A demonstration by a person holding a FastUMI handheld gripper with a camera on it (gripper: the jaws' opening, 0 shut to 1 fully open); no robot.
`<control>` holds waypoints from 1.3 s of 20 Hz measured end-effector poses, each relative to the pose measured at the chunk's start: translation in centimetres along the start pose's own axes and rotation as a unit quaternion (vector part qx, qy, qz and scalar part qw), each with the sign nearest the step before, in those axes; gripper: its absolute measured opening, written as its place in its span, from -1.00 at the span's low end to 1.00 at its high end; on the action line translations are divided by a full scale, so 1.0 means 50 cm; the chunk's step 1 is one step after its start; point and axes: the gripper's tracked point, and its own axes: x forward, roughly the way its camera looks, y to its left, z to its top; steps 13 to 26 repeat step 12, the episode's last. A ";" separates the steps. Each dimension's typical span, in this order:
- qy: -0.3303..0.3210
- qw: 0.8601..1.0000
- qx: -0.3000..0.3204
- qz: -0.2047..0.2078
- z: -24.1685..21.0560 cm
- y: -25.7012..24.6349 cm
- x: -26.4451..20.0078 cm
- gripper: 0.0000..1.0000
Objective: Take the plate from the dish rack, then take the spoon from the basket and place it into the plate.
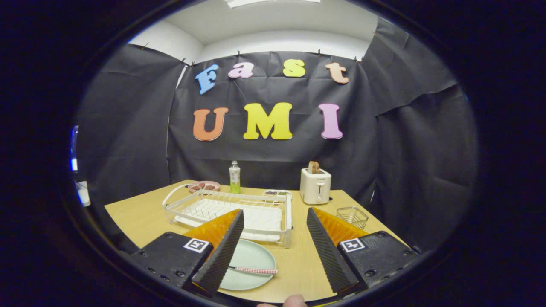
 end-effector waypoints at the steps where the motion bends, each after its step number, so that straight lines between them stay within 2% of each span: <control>1: -0.003 1.000 0.000 -0.003 0.000 0.006 -0.004 0.92; 10: -0.033 0.999 -0.008 -0.036 0.020 0.014 -0.031 0.92; 26: -0.035 0.998 -0.019 -0.038 0.022 0.026 -0.039 0.92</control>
